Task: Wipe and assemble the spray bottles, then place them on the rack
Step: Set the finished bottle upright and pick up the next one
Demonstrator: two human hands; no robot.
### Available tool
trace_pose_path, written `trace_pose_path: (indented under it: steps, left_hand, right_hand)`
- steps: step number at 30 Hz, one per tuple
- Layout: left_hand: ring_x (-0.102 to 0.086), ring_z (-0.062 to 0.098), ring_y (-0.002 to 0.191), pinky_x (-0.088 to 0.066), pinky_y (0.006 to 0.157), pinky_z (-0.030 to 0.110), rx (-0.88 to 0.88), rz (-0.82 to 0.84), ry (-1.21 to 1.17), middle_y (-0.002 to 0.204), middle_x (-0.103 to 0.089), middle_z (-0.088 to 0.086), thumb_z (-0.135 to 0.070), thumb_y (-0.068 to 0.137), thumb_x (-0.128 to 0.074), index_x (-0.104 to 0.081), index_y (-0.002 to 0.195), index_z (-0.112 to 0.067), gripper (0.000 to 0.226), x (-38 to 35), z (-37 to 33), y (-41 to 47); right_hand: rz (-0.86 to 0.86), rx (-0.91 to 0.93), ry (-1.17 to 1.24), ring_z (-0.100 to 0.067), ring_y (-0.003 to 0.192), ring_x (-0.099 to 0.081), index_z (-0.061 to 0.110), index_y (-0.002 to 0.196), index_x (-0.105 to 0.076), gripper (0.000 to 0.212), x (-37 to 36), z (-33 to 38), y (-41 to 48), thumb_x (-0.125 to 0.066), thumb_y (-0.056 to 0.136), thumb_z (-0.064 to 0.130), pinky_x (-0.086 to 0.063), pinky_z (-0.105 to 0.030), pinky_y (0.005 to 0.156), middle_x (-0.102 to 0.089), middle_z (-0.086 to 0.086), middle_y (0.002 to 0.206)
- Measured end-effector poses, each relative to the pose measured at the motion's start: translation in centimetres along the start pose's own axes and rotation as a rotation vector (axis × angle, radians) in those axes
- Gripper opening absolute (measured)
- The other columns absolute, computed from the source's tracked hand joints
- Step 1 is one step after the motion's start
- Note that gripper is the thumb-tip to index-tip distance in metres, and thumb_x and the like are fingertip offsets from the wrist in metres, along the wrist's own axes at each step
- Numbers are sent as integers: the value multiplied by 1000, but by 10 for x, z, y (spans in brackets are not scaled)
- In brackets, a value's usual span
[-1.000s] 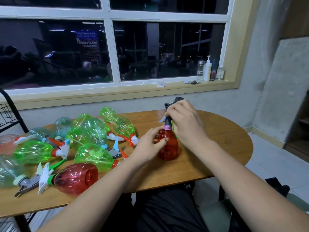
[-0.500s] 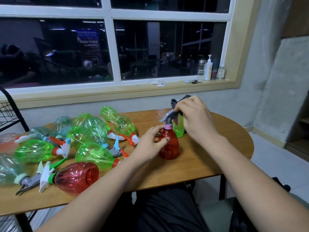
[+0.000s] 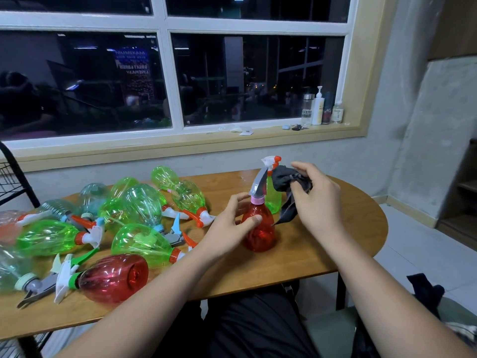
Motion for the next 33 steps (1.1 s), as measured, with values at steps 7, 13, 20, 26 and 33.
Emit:
trace_pose_path:
  steps: [7, 13, 20, 26, 33]
  left_hand:
    - [-59, 1, 120, -53, 106, 39, -48, -49, 96, 128, -64, -17, -57, 85, -82, -55, 138, -44, 61, 6, -7, -2]
    - [-53, -3, 125, -50, 101, 27, -36, -66, 133, 135, -55, -19, -75, 73, -81, -47, 142, -45, 82, 10, -7, -5]
    - [-56, -7, 128, -48, 113, 44, -11, -41, 83, 131, -67, -26, -43, 98, -70, -61, 129, -46, 33, 8, -8, -9]
    - [-63, -2, 119, -54, 98, 37, -62, -87, 104, 123, -70, -23, -45, 95, -76, -63, 124, -42, 32, 5, -13, -10]
    - [-64, 2, 107, -51, 82, 22, -89, -142, 148, 109, -70, -19, -35, 92, -76, -63, 112, -37, 25, 4, -15, -9]
  right_hand:
    - [-28, -73, -5, -2, 109, -61, 20, 132, -70, 36, 6, -13, -8, -65, 99, 7, -39, 0, 88, -68, 10, 120]
    - [30, -57, 9, -1, 99, -64, 23, 117, -75, 28, -5, -16, -21, -68, 96, 6, -47, -7, 82, -68, 11, 108]
    - [68, -72, 92, -3, 98, -68, 26, 115, -75, 27, -17, -14, -36, -70, 95, 8, -61, -32, 82, -68, 16, 105]
    - [85, -160, 276, -9, 90, -74, 25, 102, -70, 26, -28, -12, -38, -73, 91, 2, -63, -44, 83, -74, 15, 92]
    - [78, -112, 264, -8, 89, -74, 26, 99, -66, 25, -31, 1, -50, -78, 91, 6, -65, -33, 77, -74, 12, 91]
Point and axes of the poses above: each hand's wrist, its own y-axis towards the middle knuckle, its own x-axis out of the back of the hand, z = x × y, the point moved 9 cm from there along y, towards the middle knuckle
